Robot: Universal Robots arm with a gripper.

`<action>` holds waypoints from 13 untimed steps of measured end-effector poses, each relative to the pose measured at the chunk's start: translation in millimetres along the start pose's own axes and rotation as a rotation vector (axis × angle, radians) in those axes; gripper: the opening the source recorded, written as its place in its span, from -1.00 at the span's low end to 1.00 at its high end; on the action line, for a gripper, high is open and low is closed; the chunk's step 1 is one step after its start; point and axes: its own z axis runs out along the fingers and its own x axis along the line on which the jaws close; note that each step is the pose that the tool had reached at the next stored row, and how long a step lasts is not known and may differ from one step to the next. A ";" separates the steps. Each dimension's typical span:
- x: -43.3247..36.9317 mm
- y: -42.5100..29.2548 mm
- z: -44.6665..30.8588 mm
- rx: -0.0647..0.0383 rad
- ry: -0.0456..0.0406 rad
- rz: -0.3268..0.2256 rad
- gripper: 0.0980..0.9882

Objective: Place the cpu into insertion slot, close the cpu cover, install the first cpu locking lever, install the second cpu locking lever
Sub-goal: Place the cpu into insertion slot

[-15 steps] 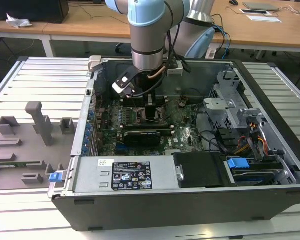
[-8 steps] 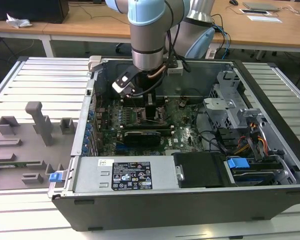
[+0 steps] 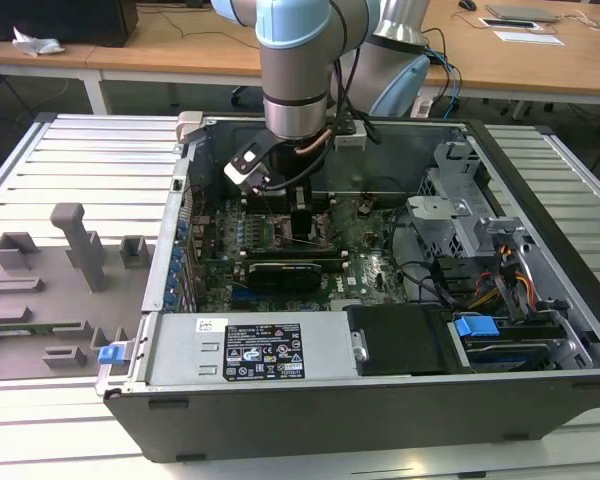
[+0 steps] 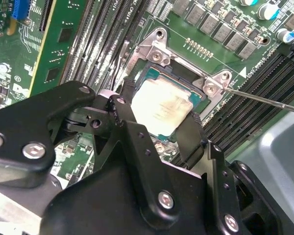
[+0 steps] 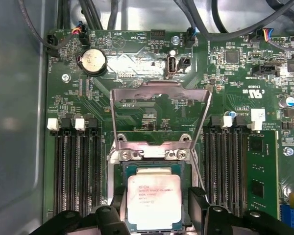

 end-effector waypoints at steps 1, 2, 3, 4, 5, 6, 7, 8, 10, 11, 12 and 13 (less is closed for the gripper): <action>0.0 0.0 0.0 0.000 -0.0006 0.000 0.16; 0.1 0.0 0.1 0.000 -0.0026 0.000 0.16; 0.1 0.0 0.1 0.001 -0.0059 0.000 0.16; 0.1 0.0 0.0 0.001 -0.0067 0.000 0.16; 0.1 0.0 0.0 0.001 -0.0069 -0.001 0.16; 0.1 0.0 0.0 0.001 -0.0069 -0.001 0.16; 0.1 0.0 -0.1 0.001 -0.0070 -0.001 0.16; 0.0 0.0 -0.5 0.001 -0.0072 -0.001 0.16; -0.1 0.2 -2.1 0.001 -0.0069 -0.001 0.16; -0.1 0.2 -2.5 0.001 -0.0069 -0.001 0.16; -0.1 0.3 -3.5 0.001 -0.0069 -0.001 0.16; -0.2 0.3 -4.2 0.001 -0.0070 -0.001 0.16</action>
